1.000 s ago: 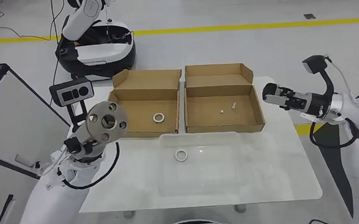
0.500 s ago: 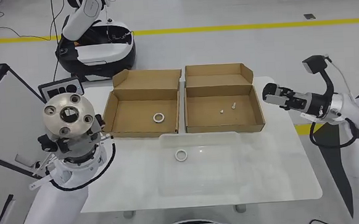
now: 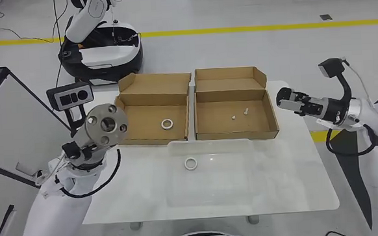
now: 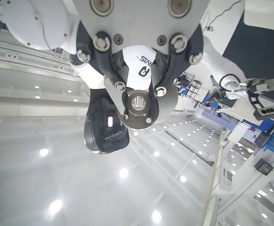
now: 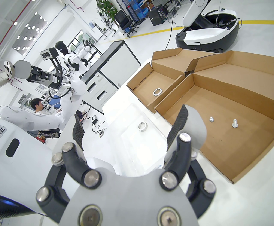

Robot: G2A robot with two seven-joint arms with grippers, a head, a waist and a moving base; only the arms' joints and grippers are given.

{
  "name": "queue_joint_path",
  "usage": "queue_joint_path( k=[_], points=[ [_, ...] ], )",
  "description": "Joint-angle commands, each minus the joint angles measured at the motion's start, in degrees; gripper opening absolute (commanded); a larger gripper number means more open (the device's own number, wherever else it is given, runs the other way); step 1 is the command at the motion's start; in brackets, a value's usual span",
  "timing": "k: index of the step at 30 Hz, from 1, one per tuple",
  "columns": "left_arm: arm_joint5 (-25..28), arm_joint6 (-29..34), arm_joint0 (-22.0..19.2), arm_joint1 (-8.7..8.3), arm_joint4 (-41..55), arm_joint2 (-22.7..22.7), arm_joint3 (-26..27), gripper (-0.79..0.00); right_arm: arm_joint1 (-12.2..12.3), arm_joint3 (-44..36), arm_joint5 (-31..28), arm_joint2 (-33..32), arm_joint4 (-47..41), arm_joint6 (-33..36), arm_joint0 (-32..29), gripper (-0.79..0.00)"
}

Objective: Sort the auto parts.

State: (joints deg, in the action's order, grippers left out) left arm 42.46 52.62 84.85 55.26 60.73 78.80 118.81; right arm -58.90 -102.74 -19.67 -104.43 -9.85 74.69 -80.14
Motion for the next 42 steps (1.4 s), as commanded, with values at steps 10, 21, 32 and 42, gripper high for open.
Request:
queue_joint_path(
  k=[10, 21, 32, 42],
  points=[
    [-0.56, -1.22, 0.59, 1.15, 2.9, -0.57, 0.99, -0.785, 0.0, 0.0, 0.0, 0.0, -0.01, 0.0, 0.0, 0.0],
    [-1.46, 0.23, 0.69, 1.97, 6.16, -0.59, 1.04, -0.785, 0.0, 0.0, 0.0, 0.0, -0.01, 0.0, 0.0, 0.0],
    [-1.46, 0.23, 0.69, 1.97, 6.16, -0.59, 1.04, -0.785, 0.0, 0.0, 0.0, 0.0, -0.01, 0.0, 0.0, 0.0],
    [-1.46, 0.23, 0.69, 1.97, 6.16, -0.59, 1.04, -0.785, 0.0, 0.0, 0.0, 0.0, -0.01, 0.0, 0.0, 0.0]
  ],
)
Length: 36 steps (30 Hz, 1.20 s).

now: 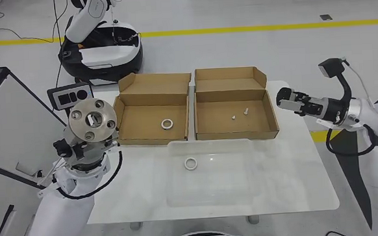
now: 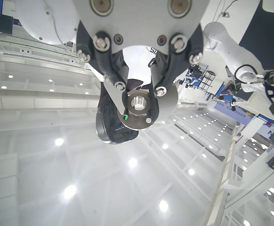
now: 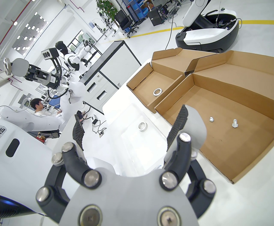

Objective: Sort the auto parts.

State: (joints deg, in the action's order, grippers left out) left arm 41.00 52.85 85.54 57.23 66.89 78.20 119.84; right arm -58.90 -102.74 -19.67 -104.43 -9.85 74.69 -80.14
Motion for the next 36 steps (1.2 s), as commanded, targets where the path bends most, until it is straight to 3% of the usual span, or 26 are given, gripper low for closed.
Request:
queue_joint_path(
  k=[1, 11, 16, 20, 29, 36],
  points=[
    [0.0, 0.0, 0.0, 0.0, 0.0, 0.0, 0.0, -0.785, 0.0, 0.0, 0.0, 0.0, -0.01, 0.0, 0.0, 0.0],
    [-1.1, -2.24, -0.12, 0.19, -1.29, -0.04, 0.31, -0.785, 0.0, 0.0, 0.0, 0.0, -0.01, 0.0, 0.0, 0.0],
    [-3.08, -7.71, -1.35, 0.69, -9.3, -0.24, -1.34, -0.785, 0.0, 0.0, 0.0, 0.0, -0.01, 0.0, 0.0, 0.0],
    [-6.28, -8.52, -2.62, 0.81, -19.4, -0.59, -2.52, -0.785, 0.0, 0.0, 0.0, 0.0, -0.01, 0.0, 0.0, 0.0],
    [-9.74, -12.58, -3.58, 1.49, -25.6, -2.15, -4.89, -0.785, 0.0, 0.0, 0.0, 0.0, -0.01, 0.0, 0.0, 0.0],
    [-13.3, -14.21, -8.08, 1.83, -30.45, -1.46, -7.35, -0.785, 0.0, 0.0, 0.0, 0.0, -0.01, 0.0, 0.0, 0.0]
  ],
)
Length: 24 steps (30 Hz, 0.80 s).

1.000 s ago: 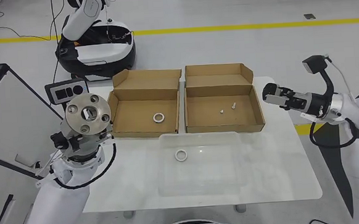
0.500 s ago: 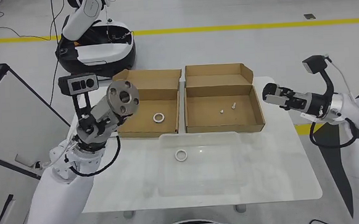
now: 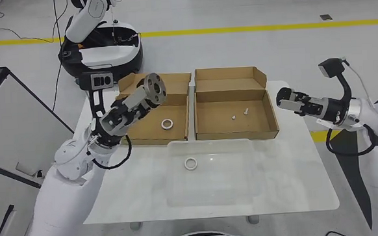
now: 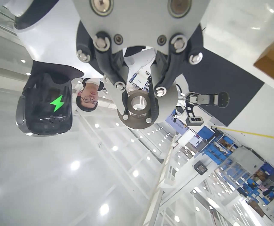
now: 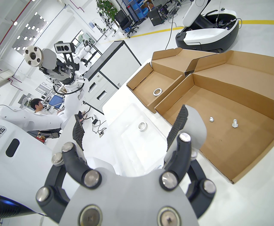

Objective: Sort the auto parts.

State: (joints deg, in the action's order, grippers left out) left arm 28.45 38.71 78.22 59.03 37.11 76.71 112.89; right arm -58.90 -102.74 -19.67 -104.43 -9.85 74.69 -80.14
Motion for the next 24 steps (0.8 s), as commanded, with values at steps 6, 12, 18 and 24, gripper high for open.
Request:
queue_joint_path(
  k=[6, 12, 18, 24],
  points=[
    [-7.04, 0.35, -4.86, 0.02, -6.98, 0.5, -2.95, -0.785, 0.0, 0.0, 0.0, 0.0, -0.01, 0.0, 0.0, 0.0],
    [-10.92, 1.85, -5.49, -0.03, -14.34, -0.88, -3.21, -0.785, 0.0, 0.0, 0.0, 0.0, -0.01, 0.0, 0.0, 0.0],
    [-13.87, -1.93, -5.14, 0.32, -19.18, -2.76, -4.14, -0.785, 0.0, 0.0, 0.0, 0.0, -0.01, 0.0, 0.0, 0.0],
    [-16.78, -5.25, -6.88, 0.69, -23.4, -3.8, -7.89, -0.785, 0.0, 0.0, 0.0, 0.0, -0.01, 0.0, 0.0, 0.0]
  ],
)
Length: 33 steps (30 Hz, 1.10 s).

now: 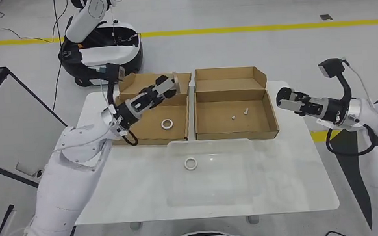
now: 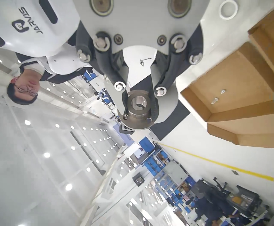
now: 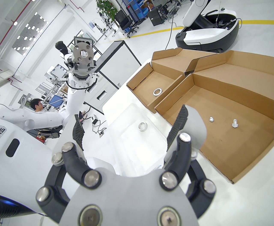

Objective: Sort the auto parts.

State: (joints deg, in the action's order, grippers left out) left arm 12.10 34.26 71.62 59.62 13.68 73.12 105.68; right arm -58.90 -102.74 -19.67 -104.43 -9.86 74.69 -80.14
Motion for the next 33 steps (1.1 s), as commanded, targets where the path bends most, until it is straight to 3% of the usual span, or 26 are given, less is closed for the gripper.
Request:
queue_joint_path(
  k=[1, 16, 22, 33],
  points=[
    [-0.73, -1.23, -0.72, 0.19, -0.31, -0.4, -1.34, -0.785, 0.0, 0.0, 0.0, 0.0, -0.01, 0.0, 0.0, 0.0],
    [-9.43, -0.62, -6.86, 0.64, -15.18, -3.94, -11.37, -0.785, 0.0, 0.0, 0.0, 0.0, -0.01, 0.0, 0.0, 0.0],
    [-10.46, 3.5, -8.36, 0.29, -22.85, -4.8, -13.89, -0.785, 0.0, 0.0, 0.0, 0.0, -0.01, 0.0, 0.0, 0.0],
    [-11.63, 14.23, -11.82, -0.31, -28.47, -4.9, -16.59, -0.785, 0.0, 0.0, 0.0, 0.0, -0.01, 0.0, 0.0, 0.0]
  ],
)
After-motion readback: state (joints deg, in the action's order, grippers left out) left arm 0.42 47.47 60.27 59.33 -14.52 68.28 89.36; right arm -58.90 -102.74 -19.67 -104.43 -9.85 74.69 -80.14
